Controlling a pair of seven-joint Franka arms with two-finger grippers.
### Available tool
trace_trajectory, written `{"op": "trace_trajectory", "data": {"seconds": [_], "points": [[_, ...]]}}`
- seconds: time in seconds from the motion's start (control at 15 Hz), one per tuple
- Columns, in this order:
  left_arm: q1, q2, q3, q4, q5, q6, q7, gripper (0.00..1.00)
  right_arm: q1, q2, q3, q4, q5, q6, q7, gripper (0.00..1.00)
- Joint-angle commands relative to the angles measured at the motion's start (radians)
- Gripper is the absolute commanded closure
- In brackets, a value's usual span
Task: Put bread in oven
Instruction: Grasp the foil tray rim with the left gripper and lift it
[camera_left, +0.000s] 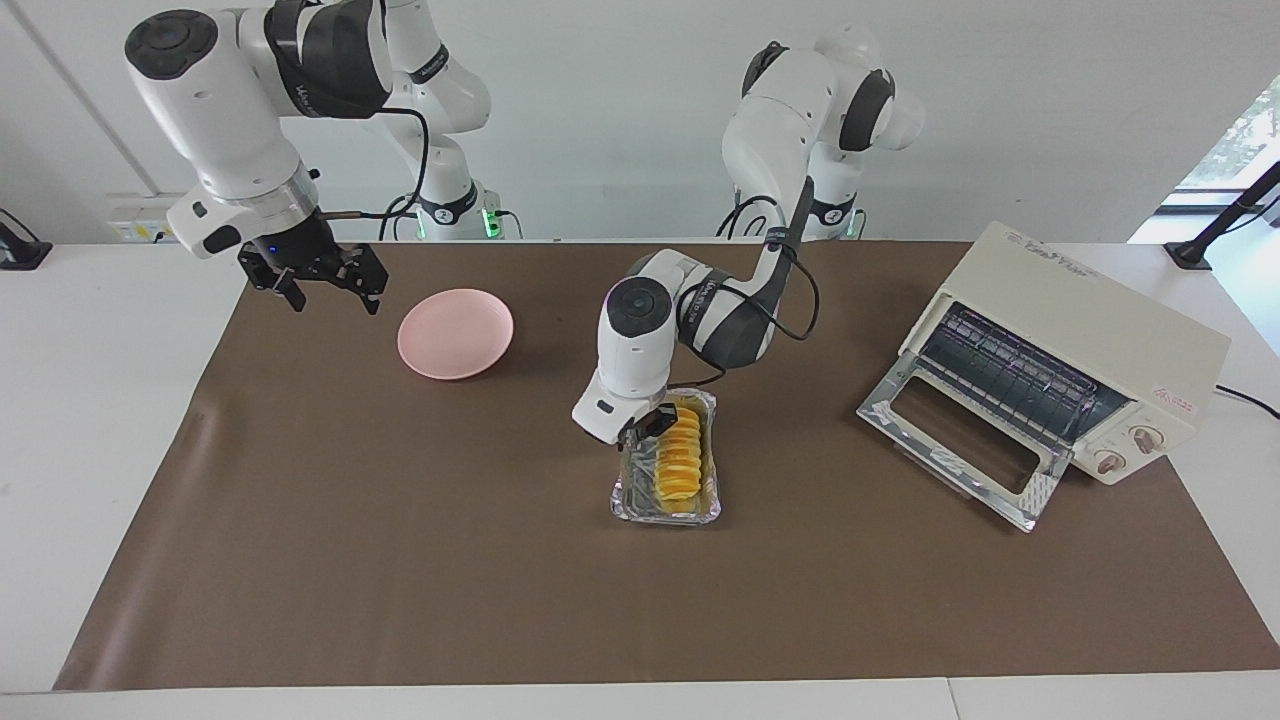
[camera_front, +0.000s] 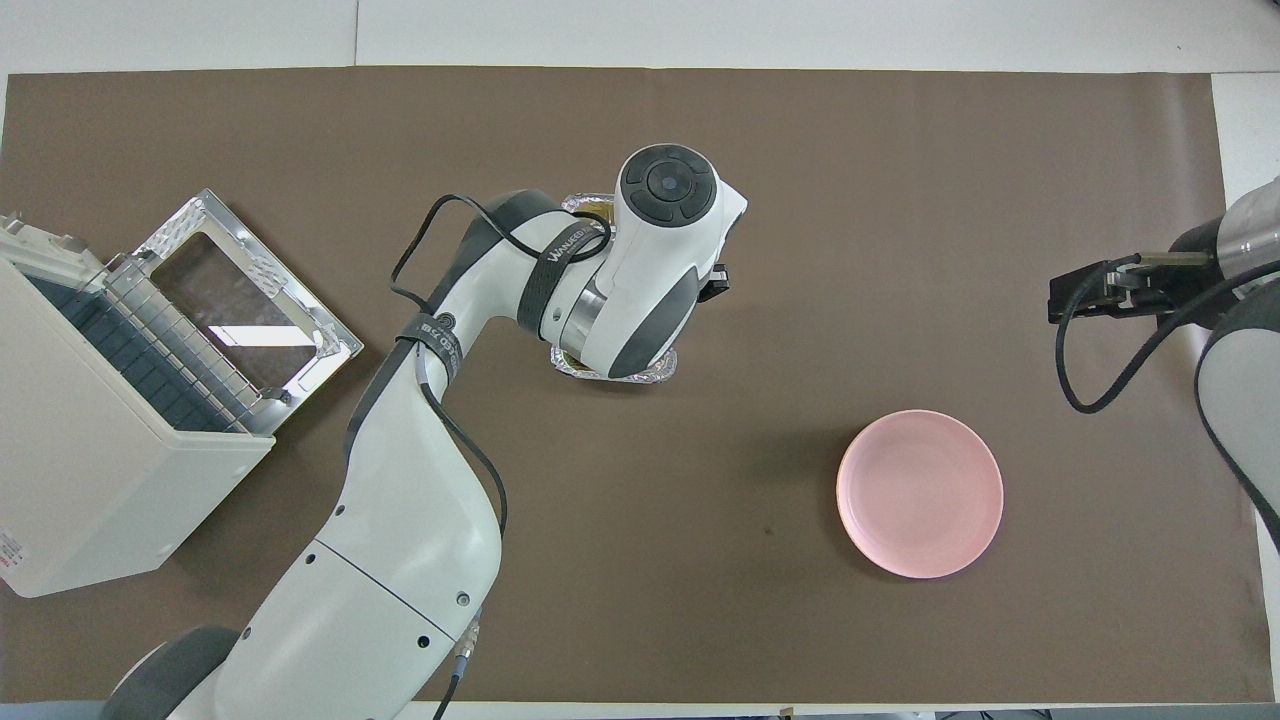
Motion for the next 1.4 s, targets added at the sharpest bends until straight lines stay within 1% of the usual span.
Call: {"op": "trace_trajectory", "data": {"seconds": [0.0, 0.13, 0.2, 0.53, 0.67, 0.87, 0.94, 1.14, 1.34], "points": [[-0.013, -0.018, 0.01, -0.038, -0.001, 0.028, -0.017, 0.75, -0.013, -0.013, 0.009, -0.006, -0.017, -0.011, -0.028, 0.0], [-0.016, -0.018, 0.01, -0.038, -0.001, 0.025, -0.035, 0.88, -0.011, -0.013, 0.009, -0.006, -0.017, -0.011, -0.028, 0.0], [-0.015, -0.02, 0.009, -0.038, -0.001, 0.022, -0.037, 1.0, -0.013, -0.013, 0.009, -0.006, -0.017, -0.011, -0.028, 0.0], [-0.006, -0.021, 0.012, -0.034, -0.006, -0.003, -0.073, 1.0, -0.011, -0.013, 0.009, -0.006, -0.017, -0.011, -0.028, 0.0], [-0.006, -0.041, 0.021, -0.029, -0.024, -0.032, -0.093, 1.0, -0.011, -0.013, 0.009, -0.006, -0.017, -0.011, -0.028, 0.0], [0.023, -0.1, 0.047, -0.023, -0.027, -0.122, -0.104, 1.0, -0.011, -0.013, 0.009, -0.006, -0.017, -0.011, -0.027, 0.0], [0.029, -0.103, 0.059, -0.017, -0.031, -0.147, -0.11, 1.0, -0.013, -0.013, 0.009, -0.006, -0.017, -0.011, -0.027, 0.0], [0.043, -0.113, 0.134, -0.004, -0.04, -0.196, -0.118, 1.0, -0.011, -0.013, 0.009, -0.006, -0.017, -0.011, -0.027, 0.0], [0.069, -0.169, 0.228, -0.006, -0.104, -0.25, -0.152, 1.0, -0.011, -0.013, 0.009, -0.006, -0.017, -0.011, -0.027, 0.0]]}}
